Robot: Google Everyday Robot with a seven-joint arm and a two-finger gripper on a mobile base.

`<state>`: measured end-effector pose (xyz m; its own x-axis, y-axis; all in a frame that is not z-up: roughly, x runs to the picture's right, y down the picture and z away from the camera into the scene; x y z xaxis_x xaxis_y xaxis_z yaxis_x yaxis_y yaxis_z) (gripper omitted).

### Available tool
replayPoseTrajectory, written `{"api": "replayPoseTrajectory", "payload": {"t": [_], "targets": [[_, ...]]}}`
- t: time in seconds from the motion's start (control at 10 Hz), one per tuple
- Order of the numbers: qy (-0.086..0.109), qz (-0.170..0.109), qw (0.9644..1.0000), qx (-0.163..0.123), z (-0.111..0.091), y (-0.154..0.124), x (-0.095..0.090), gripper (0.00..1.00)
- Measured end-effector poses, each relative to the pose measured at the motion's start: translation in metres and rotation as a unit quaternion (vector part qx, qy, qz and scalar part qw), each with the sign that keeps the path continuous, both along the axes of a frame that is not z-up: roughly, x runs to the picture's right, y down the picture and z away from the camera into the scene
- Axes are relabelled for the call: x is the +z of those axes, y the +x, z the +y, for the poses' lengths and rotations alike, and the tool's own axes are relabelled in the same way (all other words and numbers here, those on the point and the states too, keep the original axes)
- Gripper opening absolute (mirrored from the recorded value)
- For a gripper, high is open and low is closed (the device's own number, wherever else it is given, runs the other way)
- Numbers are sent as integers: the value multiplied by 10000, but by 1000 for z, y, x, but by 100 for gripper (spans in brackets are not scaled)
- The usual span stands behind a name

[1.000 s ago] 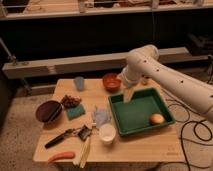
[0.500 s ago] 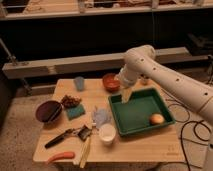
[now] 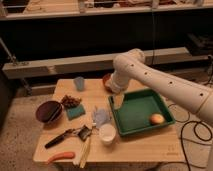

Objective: Place towel in red bowl

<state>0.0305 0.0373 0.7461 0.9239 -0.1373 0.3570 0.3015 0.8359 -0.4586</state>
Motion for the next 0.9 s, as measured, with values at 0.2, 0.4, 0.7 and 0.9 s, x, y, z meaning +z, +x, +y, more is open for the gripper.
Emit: {"api": "replayPoseTrajectory", "payload": {"t": [0.2, 0.4, 0.7, 0.9], "targets": [[-157, -28, 9998, -82, 13, -6, 2, 80], [-343, -11, 9992, -205, 31, -19, 18, 80], [-544, -36, 9982, -231, 53, -31, 41, 80], [-642, -87, 9977, -212, 61, -38, 50, 80]]}}
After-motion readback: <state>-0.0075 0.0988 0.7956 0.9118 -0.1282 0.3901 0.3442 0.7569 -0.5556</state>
